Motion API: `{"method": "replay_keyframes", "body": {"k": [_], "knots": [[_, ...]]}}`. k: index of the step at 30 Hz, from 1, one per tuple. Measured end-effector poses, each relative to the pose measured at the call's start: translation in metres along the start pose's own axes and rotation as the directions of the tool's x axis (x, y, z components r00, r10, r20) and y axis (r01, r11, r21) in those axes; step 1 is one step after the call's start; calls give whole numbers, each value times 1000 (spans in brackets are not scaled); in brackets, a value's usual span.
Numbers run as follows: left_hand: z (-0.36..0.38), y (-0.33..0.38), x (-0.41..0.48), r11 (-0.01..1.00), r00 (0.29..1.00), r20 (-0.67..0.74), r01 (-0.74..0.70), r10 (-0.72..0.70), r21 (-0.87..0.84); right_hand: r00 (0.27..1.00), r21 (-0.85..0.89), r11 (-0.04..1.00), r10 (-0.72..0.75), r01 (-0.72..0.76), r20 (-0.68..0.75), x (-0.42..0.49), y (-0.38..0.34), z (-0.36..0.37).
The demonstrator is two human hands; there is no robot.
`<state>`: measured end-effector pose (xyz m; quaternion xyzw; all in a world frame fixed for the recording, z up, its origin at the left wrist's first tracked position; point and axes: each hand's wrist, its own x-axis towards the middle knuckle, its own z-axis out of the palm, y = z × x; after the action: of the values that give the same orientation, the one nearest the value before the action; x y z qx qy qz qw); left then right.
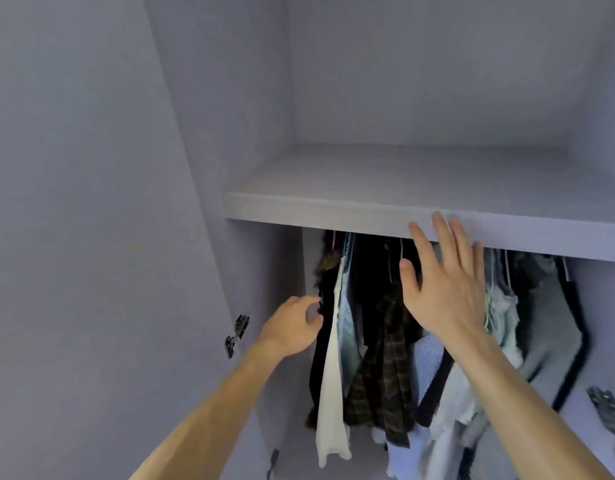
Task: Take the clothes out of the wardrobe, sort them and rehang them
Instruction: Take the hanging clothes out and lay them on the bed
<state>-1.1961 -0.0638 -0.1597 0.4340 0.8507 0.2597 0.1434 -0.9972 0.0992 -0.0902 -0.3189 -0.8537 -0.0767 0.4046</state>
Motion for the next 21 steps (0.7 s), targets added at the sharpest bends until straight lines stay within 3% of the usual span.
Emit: {"method": "replay_keyframes", "body": {"k": [3,9,21], "knots": [[5,2,41,987,996,54,75,-68,-142,998,-110,993,37,-43,-57,33,9,22],[28,10,106,897,972,115,232,-203,-376,952,-179,983,-7,-50,-305,48,23,71],[43,24,150,814,955,39,272,-294,-514,844,-229,973,-111,-15,-525,66,40,110]]}}
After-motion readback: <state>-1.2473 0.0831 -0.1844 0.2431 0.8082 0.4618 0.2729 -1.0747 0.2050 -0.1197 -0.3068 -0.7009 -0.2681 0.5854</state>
